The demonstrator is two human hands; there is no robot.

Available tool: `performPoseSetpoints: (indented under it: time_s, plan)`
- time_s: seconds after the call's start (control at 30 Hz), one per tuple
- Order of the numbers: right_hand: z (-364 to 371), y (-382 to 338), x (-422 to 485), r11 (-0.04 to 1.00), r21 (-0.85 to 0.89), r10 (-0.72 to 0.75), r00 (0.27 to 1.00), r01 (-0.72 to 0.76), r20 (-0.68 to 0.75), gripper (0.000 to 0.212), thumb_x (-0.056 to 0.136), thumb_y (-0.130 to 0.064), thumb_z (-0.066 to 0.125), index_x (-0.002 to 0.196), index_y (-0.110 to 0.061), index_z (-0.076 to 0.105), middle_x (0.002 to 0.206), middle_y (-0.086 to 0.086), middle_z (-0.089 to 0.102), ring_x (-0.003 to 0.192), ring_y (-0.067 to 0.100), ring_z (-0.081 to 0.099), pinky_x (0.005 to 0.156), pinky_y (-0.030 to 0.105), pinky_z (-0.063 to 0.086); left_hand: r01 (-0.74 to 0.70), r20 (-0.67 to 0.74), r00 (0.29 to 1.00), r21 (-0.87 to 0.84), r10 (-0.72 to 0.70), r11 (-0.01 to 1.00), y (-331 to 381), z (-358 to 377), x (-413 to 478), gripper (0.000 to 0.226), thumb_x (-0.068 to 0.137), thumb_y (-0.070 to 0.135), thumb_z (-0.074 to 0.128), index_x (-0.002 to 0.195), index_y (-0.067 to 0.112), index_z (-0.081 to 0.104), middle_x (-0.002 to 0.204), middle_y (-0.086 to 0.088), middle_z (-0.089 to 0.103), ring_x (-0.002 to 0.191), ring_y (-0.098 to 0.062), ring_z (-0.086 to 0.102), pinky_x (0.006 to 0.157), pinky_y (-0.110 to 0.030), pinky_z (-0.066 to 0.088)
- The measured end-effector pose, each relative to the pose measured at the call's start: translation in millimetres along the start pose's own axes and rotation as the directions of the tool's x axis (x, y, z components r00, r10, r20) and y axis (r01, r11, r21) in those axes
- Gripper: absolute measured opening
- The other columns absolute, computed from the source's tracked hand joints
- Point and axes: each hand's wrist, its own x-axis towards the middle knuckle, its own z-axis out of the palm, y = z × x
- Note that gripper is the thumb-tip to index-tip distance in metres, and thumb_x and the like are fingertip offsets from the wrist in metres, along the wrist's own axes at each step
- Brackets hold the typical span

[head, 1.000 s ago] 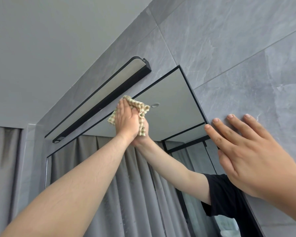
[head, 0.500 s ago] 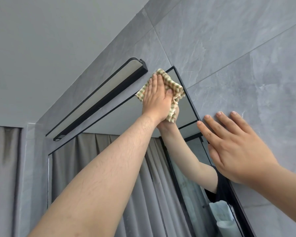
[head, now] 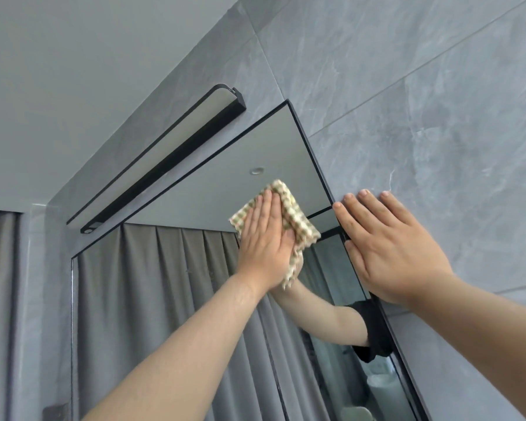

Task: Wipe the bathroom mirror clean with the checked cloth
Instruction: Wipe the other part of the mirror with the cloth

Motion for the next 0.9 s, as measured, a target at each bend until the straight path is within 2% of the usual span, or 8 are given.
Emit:
performPoseSetpoints:
  time_s: [0.1, 0.23, 0.33, 0.43, 0.57, 0.77, 0.9]
  plan:
    - [1.0, -0.9, 0.0, 1.0, 0.003, -0.002, 1.0, 0.002, -0.008, 0.058, 0.096, -0.031, 0.033, 0.145, -0.002, 0.046, 0.146, 0.02, 0.05, 0.138, 0.04, 0.043, 0.117, 0.055, 0.027, 0.053, 0.028, 0.998, -0.002, -0.053, 0.999, -4.8, 9.0, -37.0, 0.065, 0.098, 0.042, 0.008, 0.153, 0.019, -0.018, 0.163, 0.004, -0.023, 0.148, -0.003, -0.026, 0.121, -0.028, -0.016]
    - [0.3, -1.7, 0.3, 1.0, 0.011, -0.004, 1.0, 0.004, -0.017, 0.058, 0.096, -0.029, 0.034, 0.144, 0.0, 0.047, 0.146, 0.021, 0.05, 0.137, 0.041, 0.043, 0.117, 0.056, 0.027, 0.124, 0.052, 0.991, -0.018, -0.123, 0.992, -8.2, 9.9, -42.7, 0.066, 0.094, 0.046, 0.003, 0.149, 0.023, -0.025, 0.16, 0.007, -0.031, 0.144, 0.0, -0.031, 0.119, -0.025, -0.02]
    - [1.7, -1.2, -0.1, 1.0, 0.007, -0.01, 0.999, 0.01, -0.032, 0.058, 0.096, -0.028, 0.034, 0.144, 0.0, 0.047, 0.145, 0.021, 0.051, 0.136, 0.042, 0.044, 0.116, 0.056, 0.028, 0.211, 0.028, 0.977, -0.067, -0.209, 0.975, -13.8, 7.4, -25.1, 0.066, 0.097, 0.045, 0.009, 0.151, 0.023, -0.023, 0.161, 0.007, -0.029, 0.145, -0.001, -0.03, 0.119, -0.025, -0.019]
    - [0.9, -0.7, 0.9, 1.0, -0.001, -0.02, 0.998, 0.02, -0.054, 0.057, 0.095, -0.026, 0.036, 0.143, 0.001, 0.047, 0.143, 0.022, 0.052, 0.135, 0.043, 0.046, 0.115, 0.057, 0.028, 0.327, -0.002, 0.944, -0.13, -0.33, 0.936, -24.5, -2.8, 11.6, 0.068, 0.101, 0.041, 0.018, 0.157, 0.017, -0.013, 0.166, 0.002, -0.019, 0.15, -0.007, -0.02, 0.119, -0.024, -0.018]
    - [3.3, -0.3, -0.4, 1.0, 0.009, -0.026, 0.997, 0.026, -0.068, 0.057, 0.095, -0.026, 0.035, 0.143, 0.002, 0.047, 0.143, 0.023, 0.052, 0.134, 0.044, 0.045, 0.115, 0.057, 0.028, 0.442, -0.014, 0.891, -0.204, -0.454, 0.873, -35.0, -20.3, 56.9, 0.066, 0.106, 0.039, 0.026, 0.159, 0.016, -0.008, 0.167, 0.001, -0.013, 0.152, -0.011, -0.013, 0.122, -0.03, -0.013]
    - [2.7, 0.0, -0.3, 0.999, 0.015, -0.033, 0.996, 0.034, -0.086, 0.057, 0.095, -0.026, 0.034, 0.142, 0.003, 0.048, 0.142, 0.024, 0.052, 0.134, 0.045, 0.045, 0.115, 0.058, 0.028, 0.431, -0.051, 0.889, -0.238, -0.454, 0.87, -49.7, -21.4, 61.2, 0.066, 0.106, 0.039, 0.026, 0.16, 0.018, -0.006, 0.168, 0.003, -0.01, 0.153, -0.01, -0.012, 0.123, -0.03, -0.011]
    - [3.1, -0.2, -0.8, 0.999, 0.015, -0.03, 0.996, 0.031, -0.088, 0.057, 0.096, -0.026, 0.036, 0.143, 0.003, 0.047, 0.143, 0.024, 0.051, 0.135, 0.045, 0.045, 0.116, 0.057, 0.026, 0.475, -0.04, 0.866, -0.248, -0.499, 0.844, -68.1, -17.4, 39.3, 0.066, 0.106, 0.037, 0.029, 0.16, 0.017, -0.005, 0.168, 0.002, -0.008, 0.153, -0.011, -0.01, 0.123, -0.03, -0.01]
